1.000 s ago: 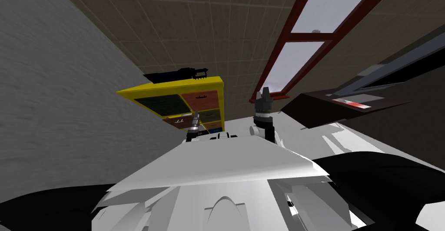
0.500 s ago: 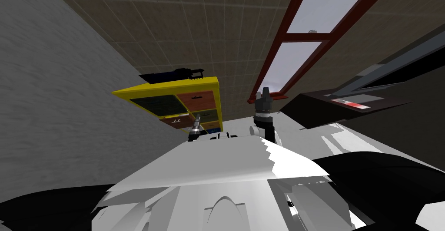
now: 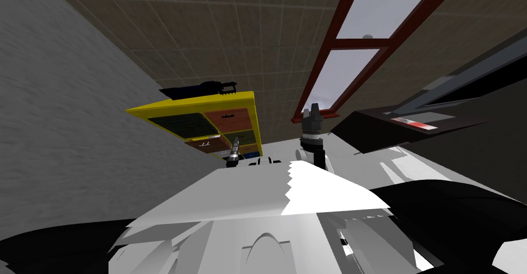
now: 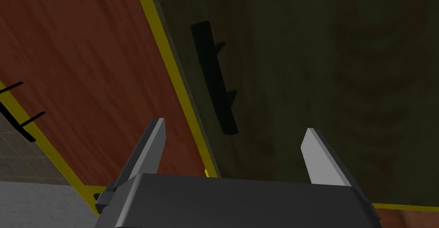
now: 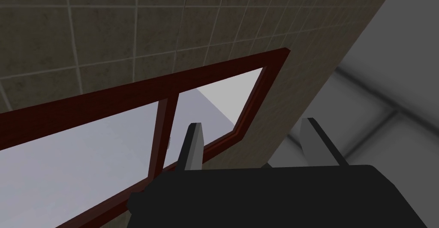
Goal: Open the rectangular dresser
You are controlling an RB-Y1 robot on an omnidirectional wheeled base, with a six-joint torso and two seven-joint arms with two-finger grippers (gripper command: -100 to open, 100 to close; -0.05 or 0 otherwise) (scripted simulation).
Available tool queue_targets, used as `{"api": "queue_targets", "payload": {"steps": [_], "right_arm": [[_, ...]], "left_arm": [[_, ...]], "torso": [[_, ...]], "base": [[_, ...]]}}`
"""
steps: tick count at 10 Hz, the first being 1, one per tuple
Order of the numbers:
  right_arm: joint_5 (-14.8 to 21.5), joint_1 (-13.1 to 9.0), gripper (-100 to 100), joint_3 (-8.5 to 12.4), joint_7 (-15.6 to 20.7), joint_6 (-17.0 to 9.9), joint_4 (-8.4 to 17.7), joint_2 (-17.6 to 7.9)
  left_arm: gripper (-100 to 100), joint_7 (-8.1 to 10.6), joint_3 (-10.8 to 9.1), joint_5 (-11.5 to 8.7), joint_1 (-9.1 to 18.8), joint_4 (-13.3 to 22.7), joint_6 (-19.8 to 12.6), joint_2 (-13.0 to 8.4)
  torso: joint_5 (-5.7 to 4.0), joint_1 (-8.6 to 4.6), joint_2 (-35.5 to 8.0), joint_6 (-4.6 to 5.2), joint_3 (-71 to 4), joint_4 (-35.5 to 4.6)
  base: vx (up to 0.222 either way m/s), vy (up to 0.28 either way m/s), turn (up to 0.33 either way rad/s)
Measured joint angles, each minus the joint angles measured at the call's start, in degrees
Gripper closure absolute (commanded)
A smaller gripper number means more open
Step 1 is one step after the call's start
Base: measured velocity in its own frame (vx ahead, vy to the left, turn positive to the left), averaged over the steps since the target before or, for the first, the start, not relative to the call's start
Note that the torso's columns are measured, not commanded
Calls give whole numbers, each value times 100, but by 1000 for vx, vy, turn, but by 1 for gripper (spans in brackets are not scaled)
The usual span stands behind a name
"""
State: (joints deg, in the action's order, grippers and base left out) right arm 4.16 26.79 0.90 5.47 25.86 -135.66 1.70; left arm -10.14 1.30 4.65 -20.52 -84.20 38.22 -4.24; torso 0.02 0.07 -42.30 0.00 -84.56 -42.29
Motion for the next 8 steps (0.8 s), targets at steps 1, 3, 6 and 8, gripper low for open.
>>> {"api": "queue_targets", "payload": {"steps": [1, 3, 6, 8], "right_arm": [[0, 0, 0, 0, 0, 0, 0, 0], [0, 0, 0, 0, 0, 0, 0, 0], [0, 1, 0, 1, 0, 0, 0, -1], [0, -1, 0, 0, 0, 0, 0, 0]], "left_arm": [[-100, -14, 3, 12, 10, 72, 25, 130], [-100, -28, -4, 16, 49, 170, 51, 258], [100, -17, -17, 14, 85, -26, -177, 245], [100, -10, -12, 8, 118, 56, 23, 245]], "torso": [[-1, -2, 0, 0, 0, 0], [0, 2, 1, 0, -1, 0], [-2, -6, 1, -1, -2, 2], [23, 15, 2, -3, 10, 35]], "base": [[1, -34, 2], [21, -10, -7], [28, -2, 0], [-44, 1, -2]]}}
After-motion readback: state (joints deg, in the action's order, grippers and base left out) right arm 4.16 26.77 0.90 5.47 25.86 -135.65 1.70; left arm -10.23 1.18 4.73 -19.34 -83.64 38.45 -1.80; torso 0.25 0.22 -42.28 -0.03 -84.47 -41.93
